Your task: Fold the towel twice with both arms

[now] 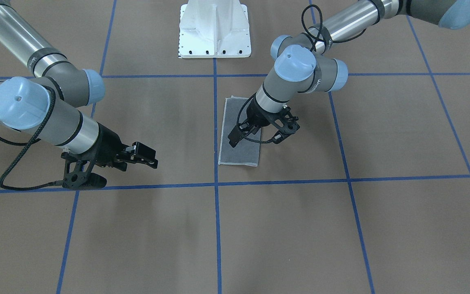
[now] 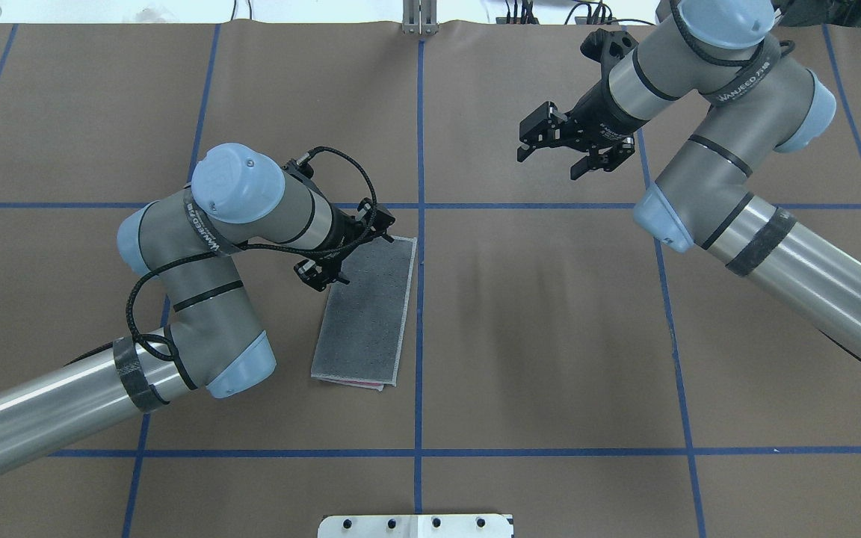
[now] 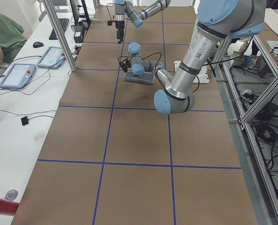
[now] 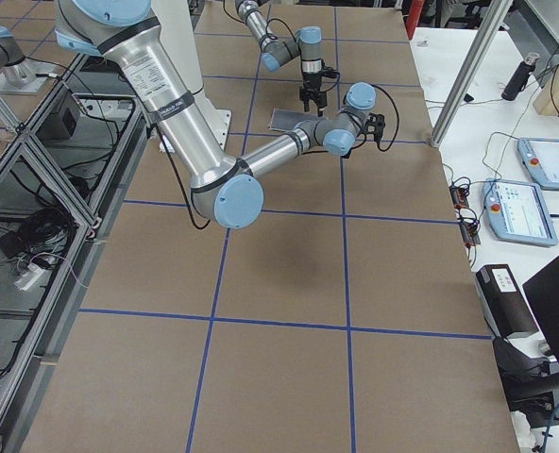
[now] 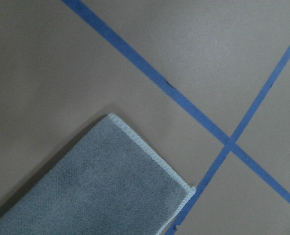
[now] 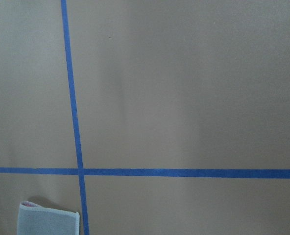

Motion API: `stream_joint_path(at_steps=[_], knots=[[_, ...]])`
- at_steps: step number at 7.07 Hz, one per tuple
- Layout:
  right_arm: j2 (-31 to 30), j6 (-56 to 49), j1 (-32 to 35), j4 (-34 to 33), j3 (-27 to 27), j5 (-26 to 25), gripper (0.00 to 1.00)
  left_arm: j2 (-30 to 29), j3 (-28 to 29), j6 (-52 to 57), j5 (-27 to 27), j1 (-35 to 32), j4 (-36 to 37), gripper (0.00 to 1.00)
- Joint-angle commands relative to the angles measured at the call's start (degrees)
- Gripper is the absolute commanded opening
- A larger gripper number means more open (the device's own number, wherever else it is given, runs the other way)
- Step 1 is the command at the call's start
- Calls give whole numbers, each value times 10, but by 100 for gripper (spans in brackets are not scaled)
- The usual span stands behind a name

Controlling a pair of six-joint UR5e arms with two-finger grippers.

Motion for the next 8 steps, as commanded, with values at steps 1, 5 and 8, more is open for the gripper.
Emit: stream_joint_path(at_steps=[1,5,8], knots=[[0,0,-1,0,0,-1,100,4,3,1,1,10,0,100],[3,1,-2,0,-5,-10,100,1,6,2,1,16,0,100],[2,0,-2,1,-6,-10,100,2,15,26,3,9,0,100]])
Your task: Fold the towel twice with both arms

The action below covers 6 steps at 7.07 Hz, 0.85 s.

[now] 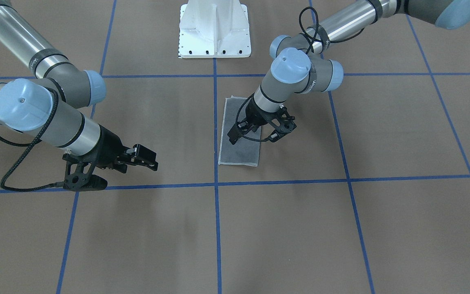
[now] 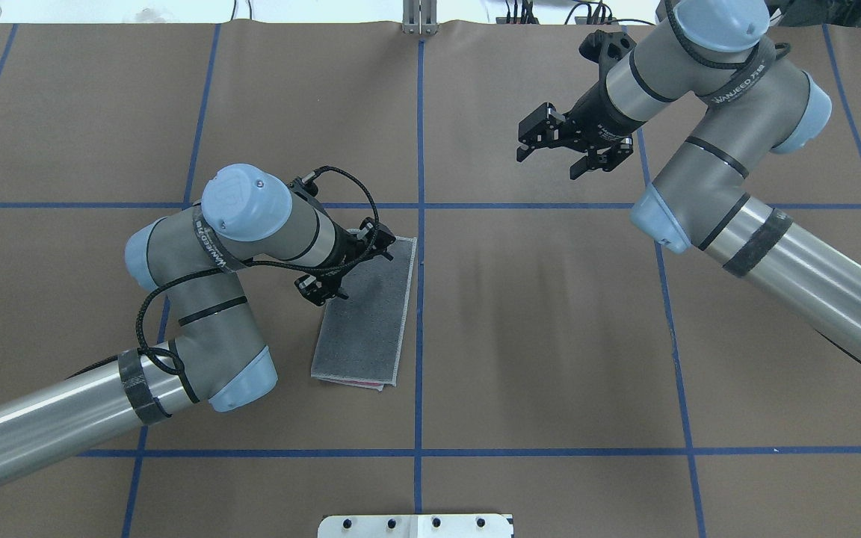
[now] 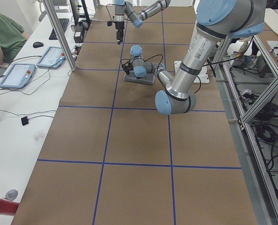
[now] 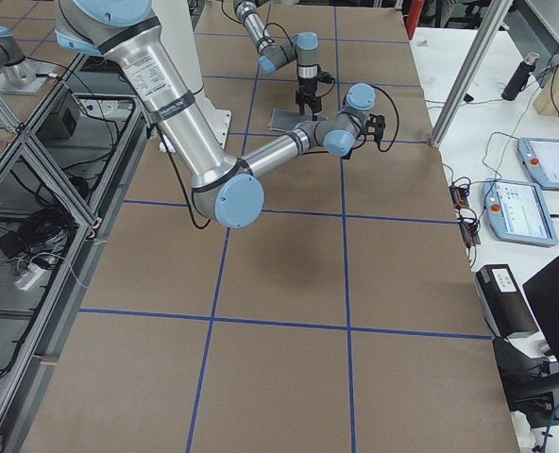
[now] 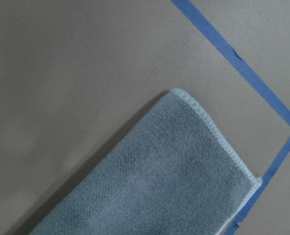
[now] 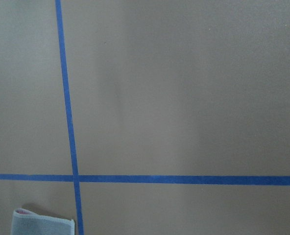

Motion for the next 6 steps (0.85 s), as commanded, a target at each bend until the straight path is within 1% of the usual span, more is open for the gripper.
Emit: stream_joint_path(at_steps=[1,6], knots=[[0,0,0,-1,0,0,100,0,6,12,1,-5,-1,100],[1,0,0,1,-2,-6,100,0,13,13,-1,-5,-1,100]])
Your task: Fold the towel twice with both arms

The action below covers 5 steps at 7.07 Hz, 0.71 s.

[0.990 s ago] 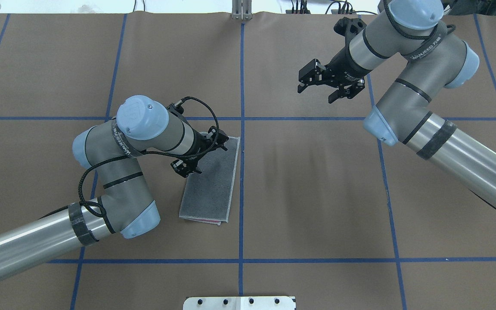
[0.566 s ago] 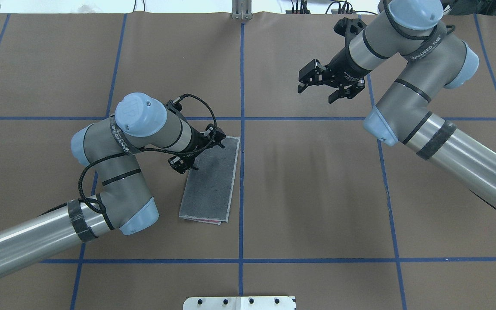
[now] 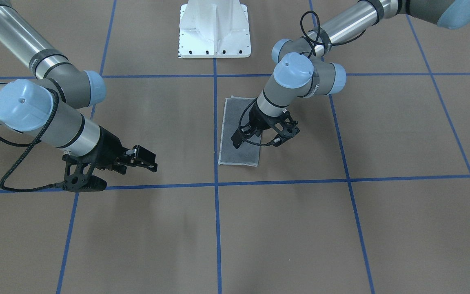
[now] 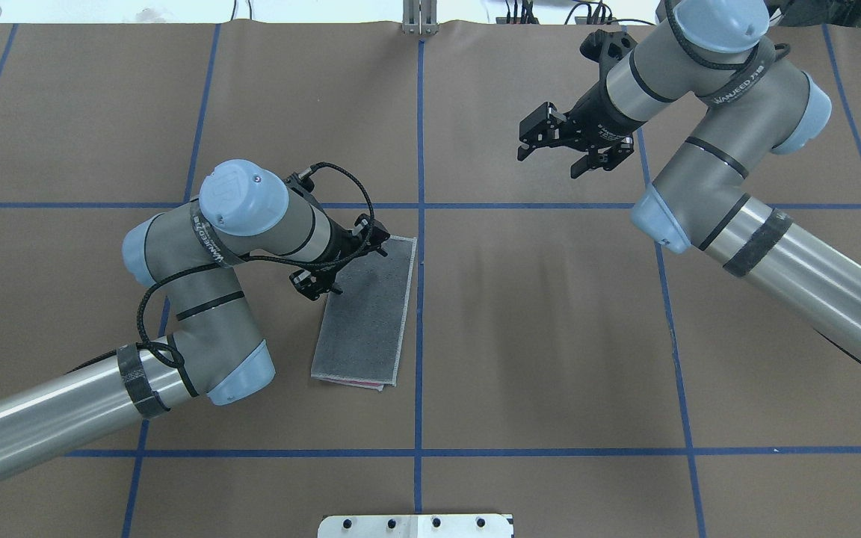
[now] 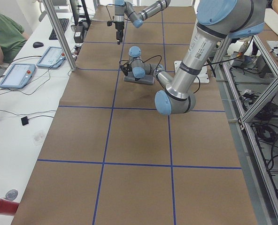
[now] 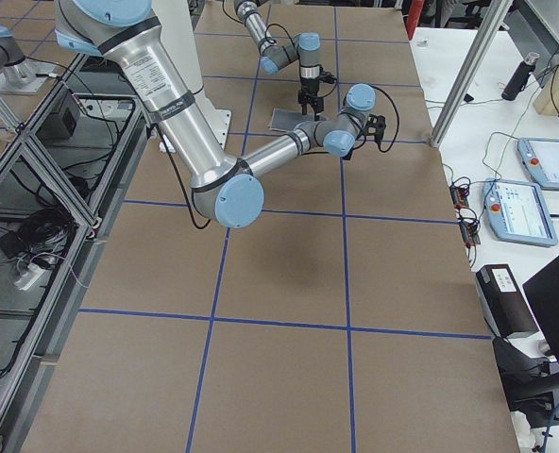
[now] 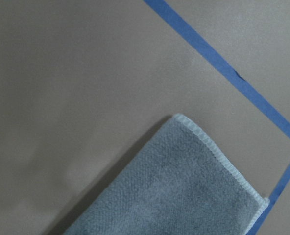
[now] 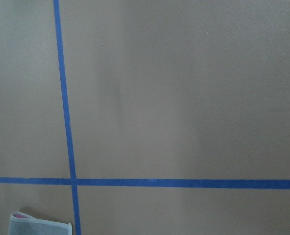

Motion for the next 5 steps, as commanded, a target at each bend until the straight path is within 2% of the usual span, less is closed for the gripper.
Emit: stream_joint_path(at_steps=[1,5], knots=[[1,1,0,0,-1,0,100,0,4,0,-1,0,0,100],[2,2,0,1,0,0,100,0,6,8,-1,-1,0,100]])
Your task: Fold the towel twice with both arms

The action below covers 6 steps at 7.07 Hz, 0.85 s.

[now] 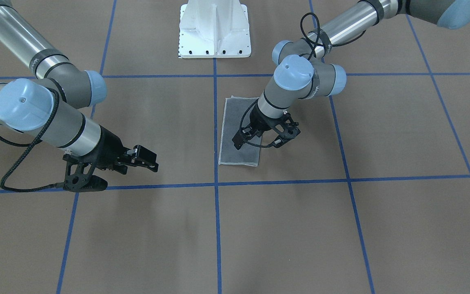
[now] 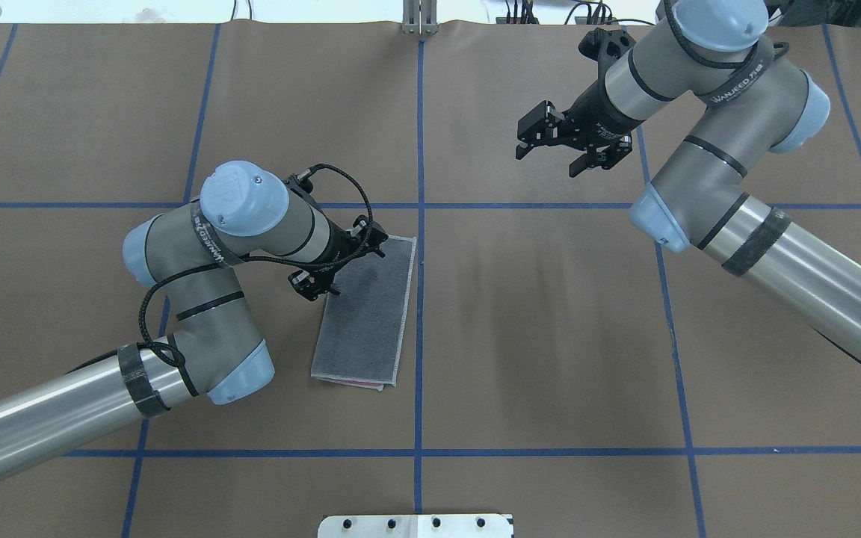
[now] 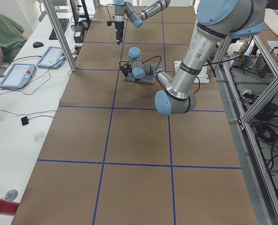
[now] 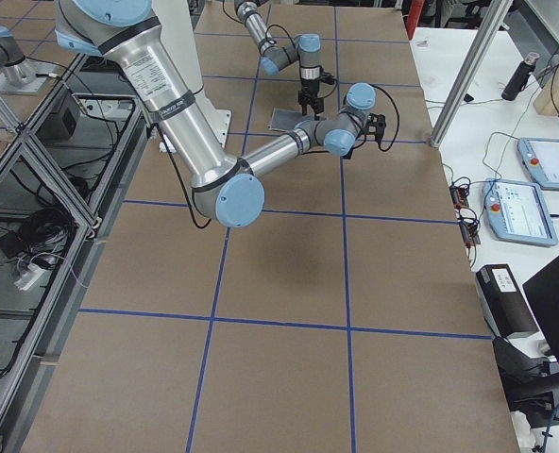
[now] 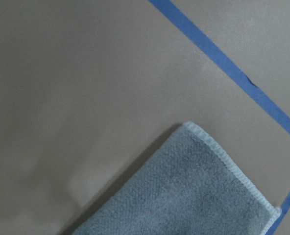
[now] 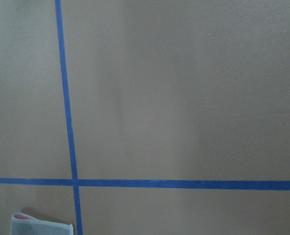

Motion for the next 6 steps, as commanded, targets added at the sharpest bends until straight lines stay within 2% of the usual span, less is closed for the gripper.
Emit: stream_joint_path(at_steps=[1,4,6], knots=[[0,0,0,-1,0,0,100,0,-2,6,-1,-8,0,100],[1,2,-1,0,0,0,100,15,-25,18,-26,-30,4,100],[0,1,-1,0,0,0,100,91,-111,18,-25,-29,5,100]])
